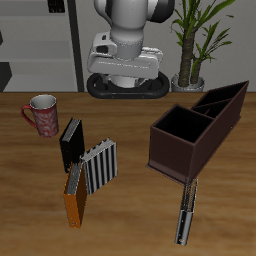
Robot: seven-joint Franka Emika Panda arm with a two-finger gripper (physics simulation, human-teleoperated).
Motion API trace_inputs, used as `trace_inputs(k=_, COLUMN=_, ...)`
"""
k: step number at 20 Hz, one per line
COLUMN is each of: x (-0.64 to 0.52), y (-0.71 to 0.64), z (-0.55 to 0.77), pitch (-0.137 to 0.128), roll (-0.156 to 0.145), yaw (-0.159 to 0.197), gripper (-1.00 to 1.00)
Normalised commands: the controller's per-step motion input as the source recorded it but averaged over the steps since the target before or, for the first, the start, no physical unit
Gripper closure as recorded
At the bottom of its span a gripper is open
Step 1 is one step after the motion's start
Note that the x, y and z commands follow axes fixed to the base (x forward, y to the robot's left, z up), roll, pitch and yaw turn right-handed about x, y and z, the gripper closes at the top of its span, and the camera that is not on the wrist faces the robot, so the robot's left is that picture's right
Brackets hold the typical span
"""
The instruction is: Place the red mug into the left desk caddy's right compartment and place the left striped book into the left desk caddy's back compartment
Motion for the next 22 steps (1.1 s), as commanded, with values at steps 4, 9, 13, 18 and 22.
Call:
trace_inputs(k=4, x=-0.15, y=-0.14, z=-0.12, pitch=0.015, roll=0.129, yaw=0.088, gripper=-1.0)
trace_inputs(k=9, x=-0.22, y=-0.48, z=-0.12, pitch=-0.008, roll=0.031, yaw=0.05, gripper=-1.0)
trace_inputs(k=13, x=-0.19, y=-0.57, z=-0.09, pitch=-0.024, roll=-0.014, yaw=0.001, gripper=-1.0)
trace_inputs(k=18, x=-0.25, y=-0.44, z=-0.11, pitch=-0.057, roll=-0.011, yaw=0.031, gripper=-1.0)
trace_inputs(k=22, x=-0.31, y=-0.54, z=-0.08, pitch=-0.066, roll=-0.048, yaw=-0.013, gripper=-1.0)
